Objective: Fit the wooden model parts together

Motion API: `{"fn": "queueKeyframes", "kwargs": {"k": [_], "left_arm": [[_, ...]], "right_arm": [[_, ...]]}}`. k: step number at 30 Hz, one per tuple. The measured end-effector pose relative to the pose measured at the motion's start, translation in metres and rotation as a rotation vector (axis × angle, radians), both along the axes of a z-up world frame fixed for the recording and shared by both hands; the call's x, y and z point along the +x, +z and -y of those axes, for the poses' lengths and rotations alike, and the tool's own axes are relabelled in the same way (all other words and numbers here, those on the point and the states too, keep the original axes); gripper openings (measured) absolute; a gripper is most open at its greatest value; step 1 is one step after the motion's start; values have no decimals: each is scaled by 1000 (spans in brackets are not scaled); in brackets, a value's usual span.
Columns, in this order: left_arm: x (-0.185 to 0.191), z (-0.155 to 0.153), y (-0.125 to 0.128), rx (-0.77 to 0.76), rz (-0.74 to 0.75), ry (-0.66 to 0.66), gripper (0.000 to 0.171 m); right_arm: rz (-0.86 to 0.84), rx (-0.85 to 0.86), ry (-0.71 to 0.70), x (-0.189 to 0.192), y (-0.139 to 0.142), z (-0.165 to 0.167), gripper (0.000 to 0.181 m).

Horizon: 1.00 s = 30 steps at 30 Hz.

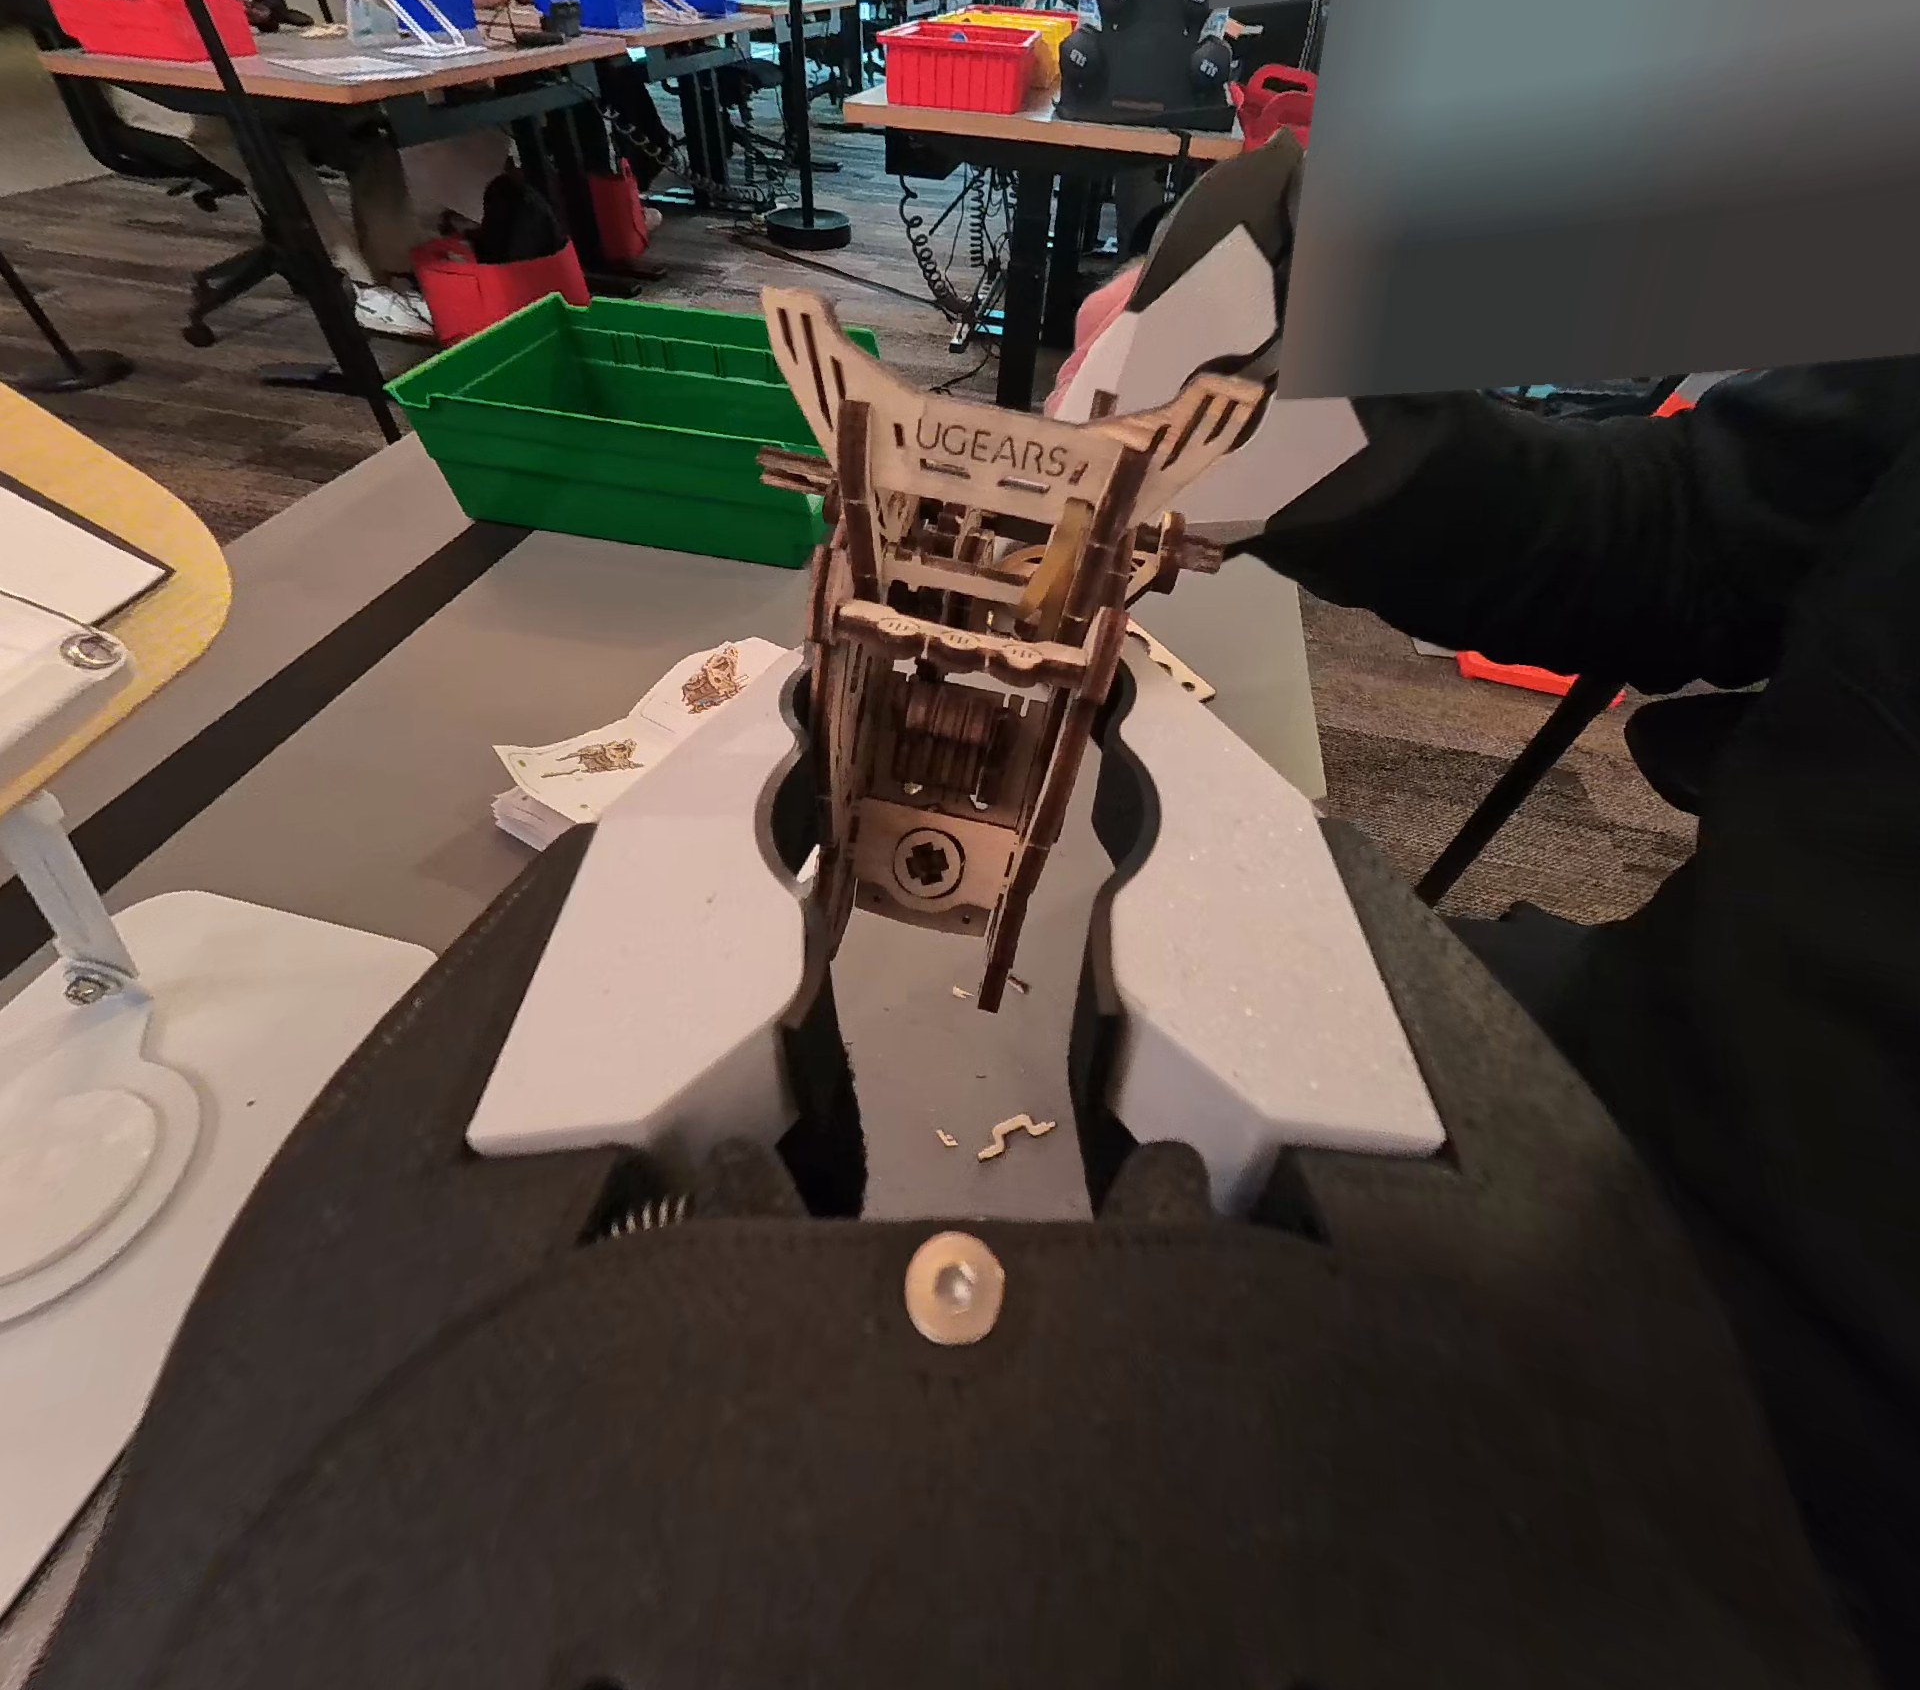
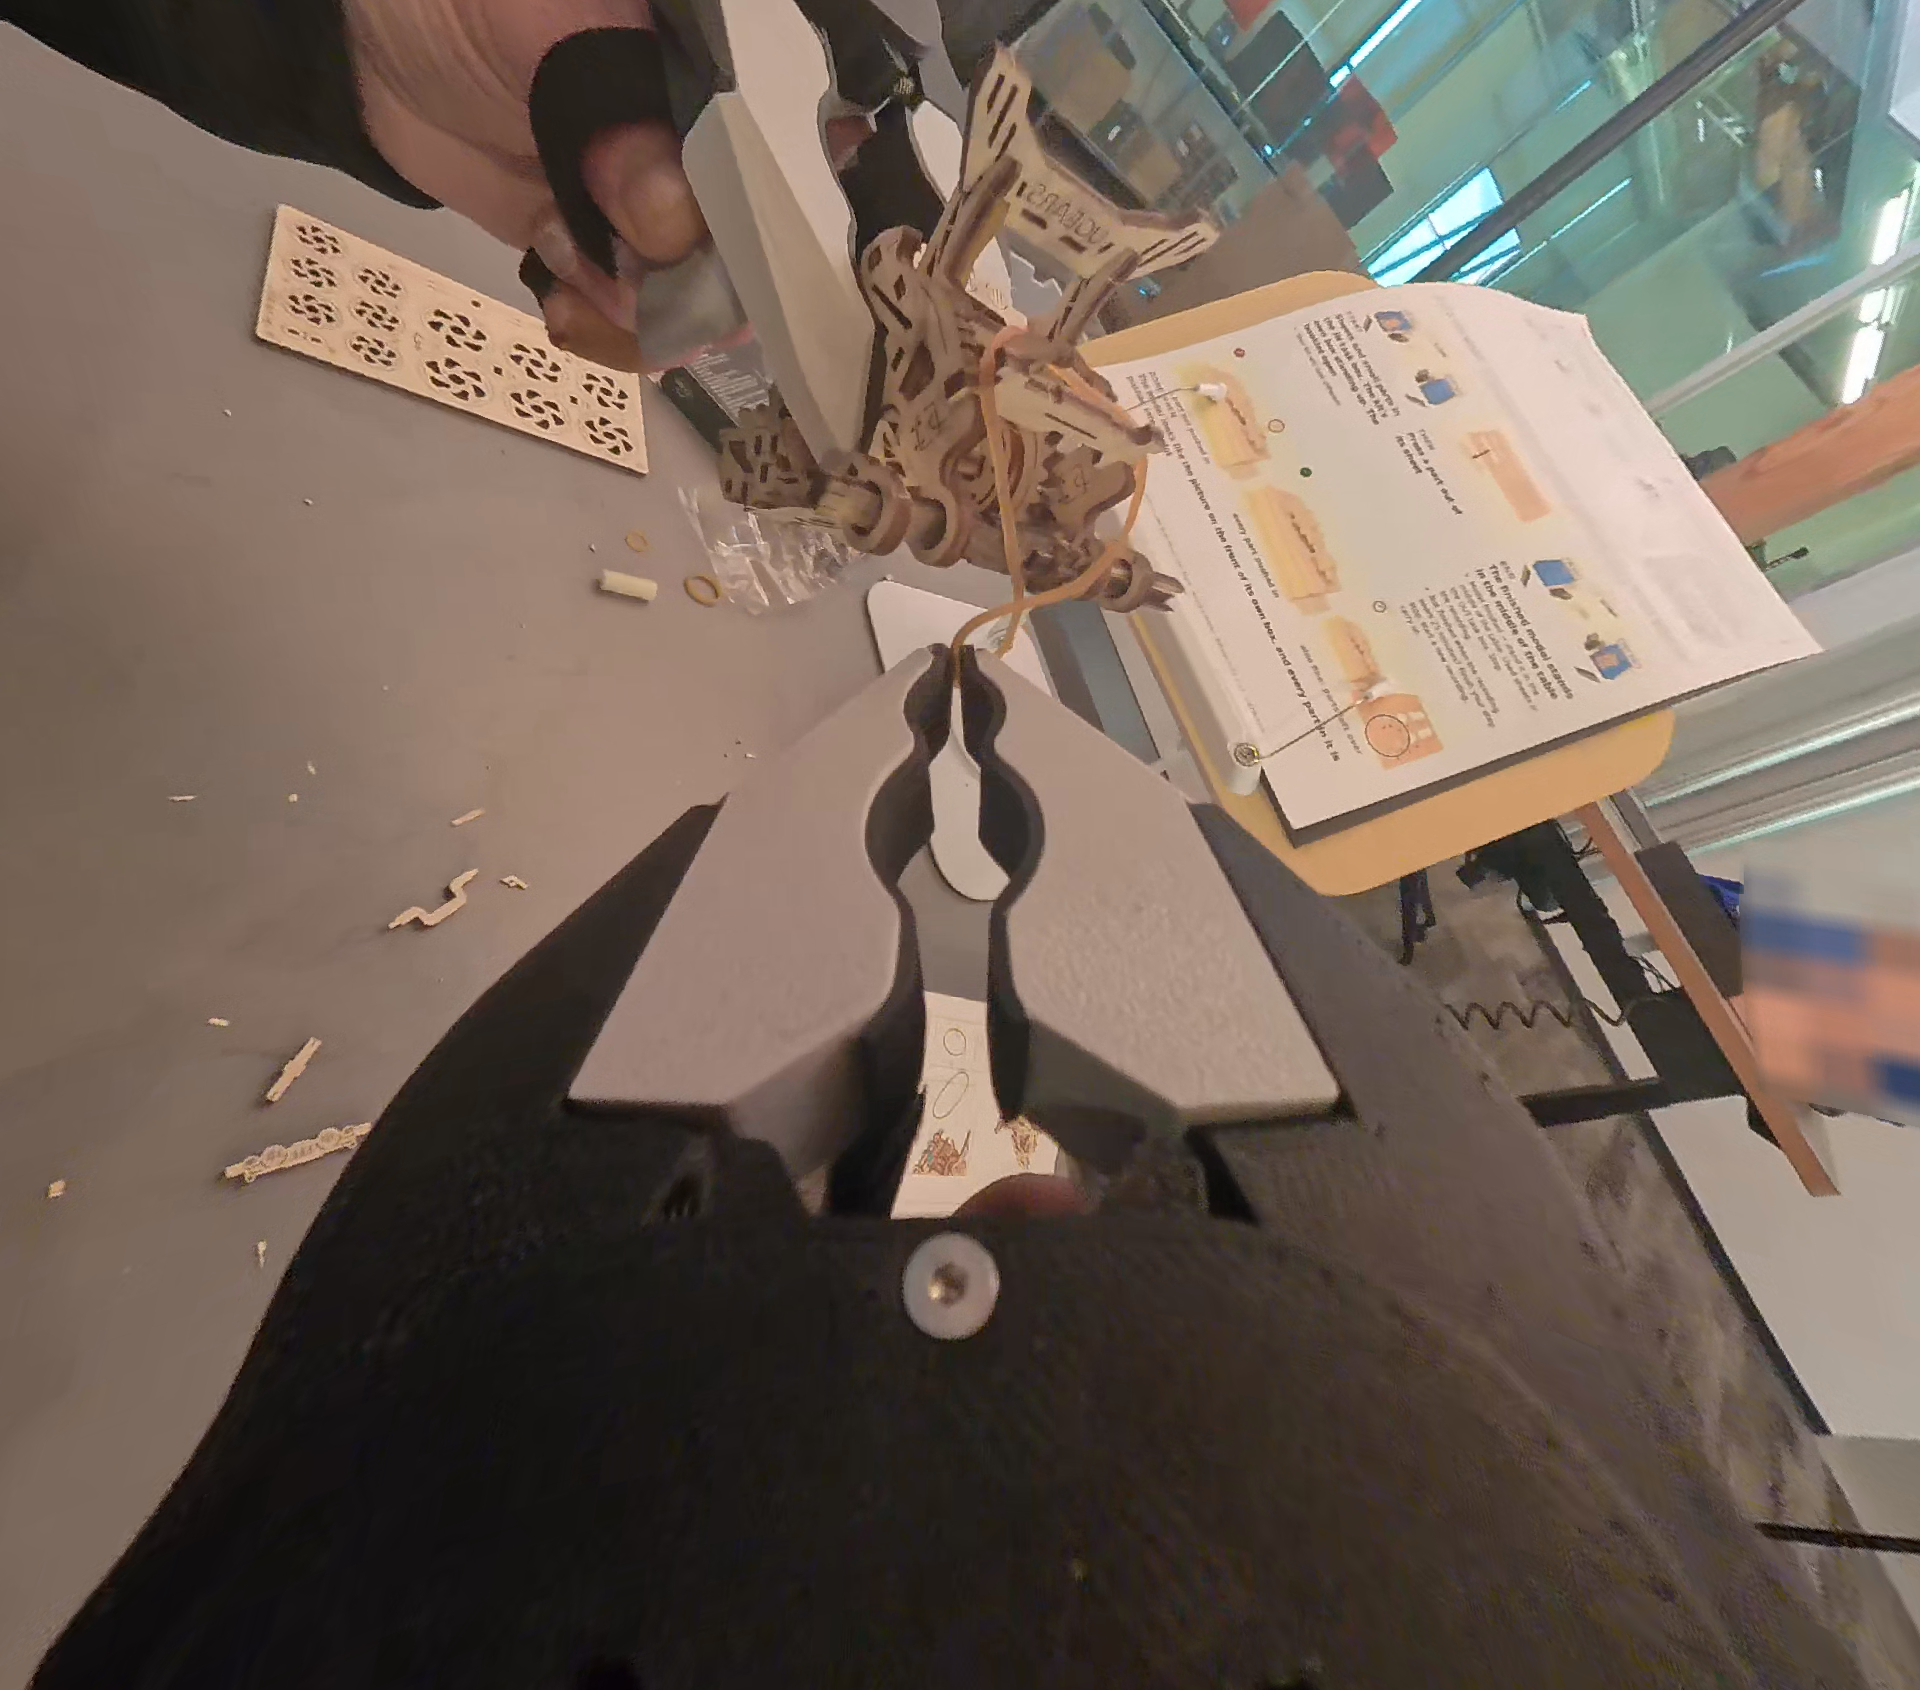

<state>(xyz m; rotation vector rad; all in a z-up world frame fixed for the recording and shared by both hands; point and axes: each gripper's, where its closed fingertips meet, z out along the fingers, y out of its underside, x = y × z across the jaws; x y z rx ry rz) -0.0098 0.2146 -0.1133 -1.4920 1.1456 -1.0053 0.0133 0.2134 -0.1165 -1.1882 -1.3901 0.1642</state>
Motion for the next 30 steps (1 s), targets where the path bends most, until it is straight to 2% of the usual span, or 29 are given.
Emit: {"fn": "queueKeyframes", "kwargs": {"k": [15, 20, 30], "left_arm": [[4, -2, 3, -7, 12, -14, 48], [5, -3, 5, -10, 5, -13, 48], [6, -8, -2, -11, -115, 35, 48]], "right_arm": [[-8, -95, 105, 4, 20, 9, 0], [99, -79, 130, 1, 15, 15, 0], [384, -49, 139, 6, 12, 20, 0]]}}
